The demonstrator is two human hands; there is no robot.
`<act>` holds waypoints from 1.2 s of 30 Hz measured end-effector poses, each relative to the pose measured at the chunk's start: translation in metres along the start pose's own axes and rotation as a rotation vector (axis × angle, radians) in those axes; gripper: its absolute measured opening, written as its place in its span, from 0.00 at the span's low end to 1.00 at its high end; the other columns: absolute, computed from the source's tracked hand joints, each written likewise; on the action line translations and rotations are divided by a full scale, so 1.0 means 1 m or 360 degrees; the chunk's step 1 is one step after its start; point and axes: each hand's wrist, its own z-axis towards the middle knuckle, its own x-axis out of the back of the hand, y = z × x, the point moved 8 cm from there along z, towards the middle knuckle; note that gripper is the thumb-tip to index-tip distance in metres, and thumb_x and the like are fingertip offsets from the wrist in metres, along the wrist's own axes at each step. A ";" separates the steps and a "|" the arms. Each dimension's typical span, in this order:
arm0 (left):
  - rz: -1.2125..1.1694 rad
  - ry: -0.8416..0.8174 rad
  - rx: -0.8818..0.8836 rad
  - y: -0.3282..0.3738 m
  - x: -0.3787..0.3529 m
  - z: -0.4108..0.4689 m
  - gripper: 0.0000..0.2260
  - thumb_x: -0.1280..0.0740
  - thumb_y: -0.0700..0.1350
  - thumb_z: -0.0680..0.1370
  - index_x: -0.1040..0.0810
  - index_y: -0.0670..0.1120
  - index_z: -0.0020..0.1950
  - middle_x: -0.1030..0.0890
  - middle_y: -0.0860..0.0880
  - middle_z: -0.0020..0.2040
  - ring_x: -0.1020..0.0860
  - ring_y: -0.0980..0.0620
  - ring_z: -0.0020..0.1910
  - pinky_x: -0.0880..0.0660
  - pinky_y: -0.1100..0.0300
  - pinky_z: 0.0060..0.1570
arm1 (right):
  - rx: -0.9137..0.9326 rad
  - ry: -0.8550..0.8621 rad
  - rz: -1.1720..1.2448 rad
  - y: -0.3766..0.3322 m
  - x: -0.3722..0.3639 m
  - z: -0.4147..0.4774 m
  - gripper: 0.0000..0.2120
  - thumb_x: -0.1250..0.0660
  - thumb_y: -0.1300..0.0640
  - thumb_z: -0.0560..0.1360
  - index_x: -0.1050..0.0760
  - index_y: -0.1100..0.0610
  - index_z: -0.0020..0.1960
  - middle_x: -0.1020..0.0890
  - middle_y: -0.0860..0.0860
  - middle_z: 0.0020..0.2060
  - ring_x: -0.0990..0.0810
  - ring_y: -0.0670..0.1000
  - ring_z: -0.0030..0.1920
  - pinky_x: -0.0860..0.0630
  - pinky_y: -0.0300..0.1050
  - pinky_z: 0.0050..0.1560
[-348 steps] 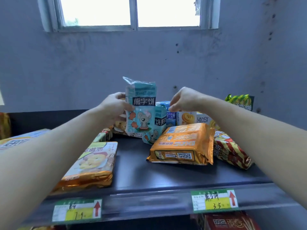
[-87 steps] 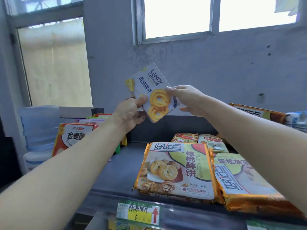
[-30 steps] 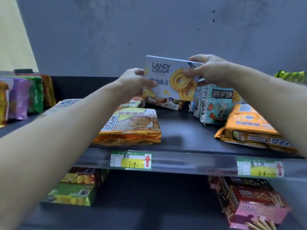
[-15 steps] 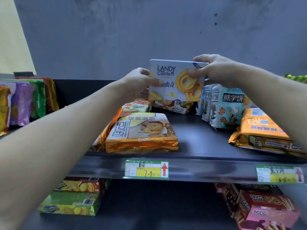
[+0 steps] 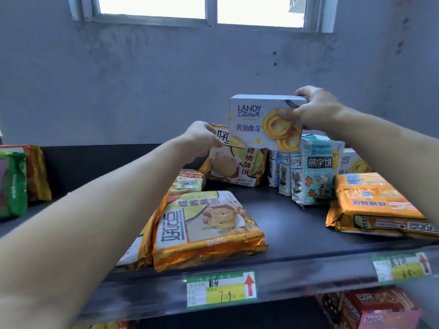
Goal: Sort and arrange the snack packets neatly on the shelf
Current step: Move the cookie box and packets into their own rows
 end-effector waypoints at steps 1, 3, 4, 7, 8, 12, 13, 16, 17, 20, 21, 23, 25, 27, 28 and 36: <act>0.0023 0.0006 0.0018 -0.003 0.000 0.004 0.15 0.32 0.37 0.75 0.28 0.43 0.61 0.23 0.44 0.55 0.24 0.48 0.53 0.24 0.59 0.43 | 0.0000 0.0020 -0.0014 0.000 0.002 0.000 0.32 0.27 0.53 0.71 0.35 0.58 0.71 0.26 0.53 0.54 0.25 0.52 0.50 0.26 0.45 0.51; 0.0028 0.0018 0.0054 -0.008 0.000 0.012 0.16 0.33 0.37 0.76 0.29 0.42 0.63 0.23 0.45 0.54 0.26 0.48 0.54 0.26 0.59 0.45 | -0.0010 0.0072 -0.0038 0.001 0.008 0.001 0.32 0.27 0.52 0.71 0.35 0.57 0.70 0.27 0.53 0.54 0.25 0.53 0.50 0.27 0.45 0.51; 0.0023 0.0025 0.0065 -0.010 0.000 0.016 0.15 0.33 0.36 0.76 0.29 0.41 0.63 0.23 0.45 0.53 0.26 0.48 0.54 0.26 0.59 0.45 | -0.0020 0.0090 -0.0045 0.002 0.010 0.001 0.32 0.27 0.52 0.71 0.35 0.57 0.71 0.27 0.53 0.53 0.25 0.53 0.49 0.26 0.46 0.50; 0.0020 0.0092 0.0047 -0.012 -0.001 0.027 0.17 0.34 0.34 0.76 0.31 0.41 0.64 0.24 0.44 0.54 0.25 0.47 0.56 0.25 0.59 0.43 | -0.0032 0.0089 -0.0067 0.002 0.010 0.001 0.30 0.27 0.51 0.71 0.33 0.57 0.68 0.25 0.54 0.52 0.24 0.53 0.48 0.23 0.49 0.53; 0.0043 0.0132 0.0009 -0.010 -0.001 0.032 0.20 0.34 0.33 0.76 0.33 0.41 0.67 0.25 0.44 0.57 0.25 0.46 0.58 0.25 0.58 0.45 | -0.0027 0.0082 -0.0077 0.002 0.010 0.002 0.28 0.27 0.51 0.71 0.32 0.57 0.67 0.24 0.55 0.53 0.23 0.54 0.49 0.23 0.51 0.55; 0.0131 0.0128 -0.0097 -0.006 -0.007 0.052 0.30 0.35 0.32 0.75 0.39 0.48 0.74 0.34 0.44 0.70 0.27 0.43 0.63 0.23 0.52 0.56 | -0.0030 0.0050 -0.0074 0.003 0.007 0.004 0.23 0.27 0.51 0.71 0.29 0.57 0.62 0.23 0.54 0.49 0.22 0.54 0.47 0.23 0.56 0.57; 0.0128 0.0124 -0.0104 -0.006 -0.009 0.056 0.28 0.36 0.32 0.75 0.37 0.48 0.73 0.34 0.44 0.70 0.26 0.43 0.62 0.23 0.52 0.56 | -0.0035 0.0030 -0.0071 0.004 0.005 0.006 0.21 0.27 0.51 0.71 0.28 0.57 0.59 0.23 0.55 0.48 0.22 0.54 0.47 0.23 0.57 0.56; 0.0162 0.0267 -0.0136 -0.007 -0.005 0.065 0.19 0.38 0.32 0.75 0.26 0.46 0.64 0.27 0.44 0.63 0.23 0.45 0.57 0.22 0.53 0.54 | -0.0064 -0.0032 -0.0083 0.010 0.000 0.009 0.20 0.27 0.52 0.71 0.27 0.59 0.57 0.20 0.59 0.50 0.20 0.56 0.47 0.22 0.58 0.56; 0.0166 0.0336 -0.0142 -0.007 -0.002 0.067 0.17 0.39 0.31 0.75 0.23 0.45 0.60 0.24 0.45 0.60 0.22 0.45 0.55 0.22 0.53 0.53 | -0.0078 -0.0046 -0.0096 0.012 -0.001 0.010 0.21 0.26 0.52 0.70 0.27 0.60 0.58 0.20 0.59 0.51 0.19 0.57 0.48 0.22 0.58 0.55; 0.0092 0.0491 -0.0135 -0.009 0.006 0.068 0.12 0.39 0.31 0.75 0.20 0.45 0.46 0.19 0.45 0.50 0.20 0.46 0.49 0.20 0.52 0.50 | -0.0091 -0.0101 -0.0135 0.017 -0.009 0.013 0.26 0.26 0.51 0.70 0.30 0.58 0.64 0.22 0.57 0.53 0.20 0.57 0.49 0.22 0.51 0.49; 0.0069 0.0537 -0.0124 -0.010 0.009 0.067 0.12 0.39 0.31 0.75 0.20 0.45 0.44 0.19 0.44 0.49 0.20 0.45 0.48 0.20 0.51 0.49 | -0.0079 -0.0123 -0.0173 0.018 -0.012 0.014 0.28 0.26 0.51 0.70 0.31 0.57 0.66 0.23 0.55 0.54 0.22 0.55 0.49 0.24 0.48 0.47; 0.0058 0.0651 -0.0116 -0.011 0.021 0.064 0.11 0.39 0.32 0.76 0.20 0.45 0.43 0.19 0.44 0.50 0.20 0.45 0.48 0.19 0.50 0.48 | -0.0048 -0.0176 -0.0217 0.018 -0.019 0.016 0.25 0.27 0.52 0.71 0.30 0.58 0.64 0.24 0.55 0.52 0.24 0.53 0.46 0.27 0.47 0.46; 0.0045 0.0766 -0.0123 -0.013 0.038 0.060 0.11 0.40 0.32 0.76 0.20 0.45 0.44 0.19 0.43 0.51 0.20 0.44 0.50 0.20 0.50 0.49 | -0.0049 -0.0229 -0.0178 0.017 -0.026 0.018 0.22 0.27 0.55 0.72 0.30 0.58 0.62 0.25 0.55 0.49 0.26 0.52 0.44 0.25 0.49 0.45; 0.0082 0.0898 -0.0116 -0.014 0.060 0.052 0.11 0.40 0.33 0.76 0.20 0.44 0.47 0.19 0.43 0.52 0.20 0.45 0.51 0.20 0.50 0.50 | -0.0042 -0.0266 -0.0130 0.015 -0.034 0.022 0.21 0.27 0.56 0.71 0.29 0.58 0.61 0.25 0.56 0.47 0.25 0.53 0.43 0.23 0.52 0.48; 0.0098 0.0973 -0.0109 -0.014 0.072 0.049 0.10 0.39 0.34 0.76 0.21 0.44 0.48 0.19 0.43 0.52 0.20 0.45 0.51 0.20 0.50 0.51 | -0.0035 -0.0285 -0.0116 0.013 -0.038 0.024 0.21 0.27 0.55 0.71 0.28 0.58 0.60 0.24 0.56 0.47 0.25 0.53 0.43 0.22 0.54 0.49; 0.0447 0.1316 0.0046 -0.033 0.160 0.004 0.12 0.41 0.34 0.76 0.21 0.42 0.53 0.20 0.41 0.56 0.22 0.42 0.55 0.23 0.50 0.56 | -0.0077 -0.0491 -0.0269 0.030 -0.095 0.035 0.15 0.26 0.52 0.69 0.27 0.58 0.48 0.26 0.53 0.37 0.28 0.52 0.36 0.29 0.46 0.39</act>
